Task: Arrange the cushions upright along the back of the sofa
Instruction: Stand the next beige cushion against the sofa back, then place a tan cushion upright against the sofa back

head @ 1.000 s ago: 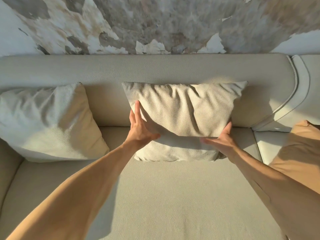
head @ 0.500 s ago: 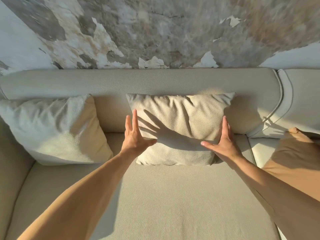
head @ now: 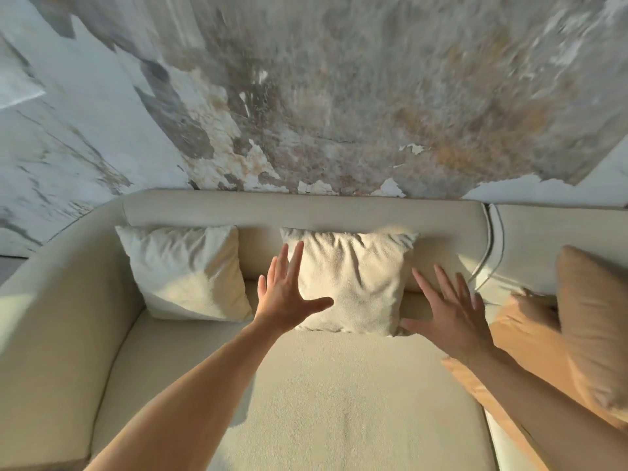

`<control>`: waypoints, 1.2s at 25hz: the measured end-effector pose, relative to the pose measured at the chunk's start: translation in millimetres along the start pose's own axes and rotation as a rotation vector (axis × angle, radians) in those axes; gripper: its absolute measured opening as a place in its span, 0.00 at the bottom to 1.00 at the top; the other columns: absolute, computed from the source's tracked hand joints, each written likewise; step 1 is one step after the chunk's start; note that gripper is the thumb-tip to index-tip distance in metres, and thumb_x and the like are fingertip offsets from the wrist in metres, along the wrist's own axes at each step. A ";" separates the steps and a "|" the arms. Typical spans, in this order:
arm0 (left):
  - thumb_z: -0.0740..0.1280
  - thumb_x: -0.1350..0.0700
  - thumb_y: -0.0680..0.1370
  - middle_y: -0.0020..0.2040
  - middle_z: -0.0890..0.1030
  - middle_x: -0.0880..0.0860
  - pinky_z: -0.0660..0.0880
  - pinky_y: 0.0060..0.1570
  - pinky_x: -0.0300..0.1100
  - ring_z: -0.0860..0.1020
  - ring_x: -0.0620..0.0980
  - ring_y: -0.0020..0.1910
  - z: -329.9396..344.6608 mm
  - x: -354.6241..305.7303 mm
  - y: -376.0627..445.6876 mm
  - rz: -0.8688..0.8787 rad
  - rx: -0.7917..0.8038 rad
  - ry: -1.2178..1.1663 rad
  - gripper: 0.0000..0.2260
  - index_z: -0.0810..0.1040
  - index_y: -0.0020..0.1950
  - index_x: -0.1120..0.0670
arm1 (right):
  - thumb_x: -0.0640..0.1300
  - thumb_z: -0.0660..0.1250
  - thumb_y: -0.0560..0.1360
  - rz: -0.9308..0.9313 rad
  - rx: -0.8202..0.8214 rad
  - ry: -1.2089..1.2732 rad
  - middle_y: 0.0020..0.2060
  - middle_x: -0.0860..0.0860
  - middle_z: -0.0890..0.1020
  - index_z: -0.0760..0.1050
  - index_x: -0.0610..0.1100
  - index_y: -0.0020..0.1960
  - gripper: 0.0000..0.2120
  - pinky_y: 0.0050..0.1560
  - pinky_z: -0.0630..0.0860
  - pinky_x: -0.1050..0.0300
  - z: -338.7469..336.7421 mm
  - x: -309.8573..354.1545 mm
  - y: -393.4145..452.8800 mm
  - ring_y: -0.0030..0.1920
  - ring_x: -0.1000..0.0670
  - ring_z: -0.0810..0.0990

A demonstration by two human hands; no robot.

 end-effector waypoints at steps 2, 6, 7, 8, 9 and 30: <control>0.70 0.28 0.65 0.81 0.38 0.47 0.43 0.74 0.62 0.41 0.51 0.80 -13.1 -8.2 -17.5 0.018 0.015 -0.006 0.54 0.34 0.77 0.35 | 0.78 0.54 0.65 0.030 0.005 -0.019 0.80 0.51 0.42 0.38 0.63 0.77 0.48 0.73 0.50 0.34 -19.0 -1.1 -25.2 0.78 0.40 0.41; 0.66 0.26 0.66 0.80 0.36 0.46 0.41 0.75 0.62 0.39 0.52 0.79 -27.3 -21.4 -39.8 0.107 0.047 0.103 0.52 0.34 0.76 0.34 | 0.76 0.55 0.69 0.116 -0.044 -0.087 0.79 0.53 0.40 0.36 0.63 0.77 0.46 0.74 0.50 0.34 -52.2 -19.4 -73.4 0.78 0.41 0.41; 0.66 0.25 0.66 0.80 0.36 0.46 0.41 0.75 0.62 0.39 0.52 0.79 -30.7 -24.2 -43.5 0.122 0.051 0.116 0.51 0.35 0.76 0.34 | 0.76 0.55 0.69 0.150 -0.048 -0.093 0.79 0.53 0.40 0.35 0.63 0.76 0.45 0.74 0.50 0.34 -57.9 -25.5 -85.7 0.78 0.41 0.41; 0.65 0.25 0.66 0.80 0.36 0.45 0.42 0.74 0.62 0.39 0.52 0.79 -33.0 -30.0 -48.0 0.143 0.054 0.120 0.51 0.36 0.77 0.35 | 0.76 0.54 0.69 0.190 -0.051 -0.092 0.79 0.53 0.40 0.35 0.63 0.76 0.45 0.74 0.50 0.35 -63.8 -32.5 -100.5 0.78 0.41 0.41; 0.65 0.25 0.66 0.80 0.36 0.45 0.43 0.74 0.62 0.40 0.52 0.80 -34.2 -36.8 -52.4 0.169 0.054 0.131 0.51 0.36 0.77 0.35 | 0.76 0.54 0.69 0.219 -0.059 -0.090 0.79 0.53 0.41 0.35 0.63 0.76 0.44 0.73 0.49 0.35 -69.5 -37.7 -113.3 0.78 0.41 0.41; 0.51 0.16 0.58 0.81 0.42 0.47 0.47 0.75 0.62 0.45 0.53 0.80 106.2 -380.7 -141.3 0.606 0.111 0.140 0.52 0.40 0.78 0.34 | 0.80 0.37 0.64 0.579 -0.200 -0.080 0.80 0.51 0.42 0.34 0.63 0.76 0.45 0.71 0.50 0.30 -146.1 -338.8 -341.1 0.78 0.39 0.44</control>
Point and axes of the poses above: each hand's wrist, its own y-axis towards the middle knuckle, its own z-axis out of the palm, x = y × z, the point moved 10 cm from there along y, towards the middle knuckle
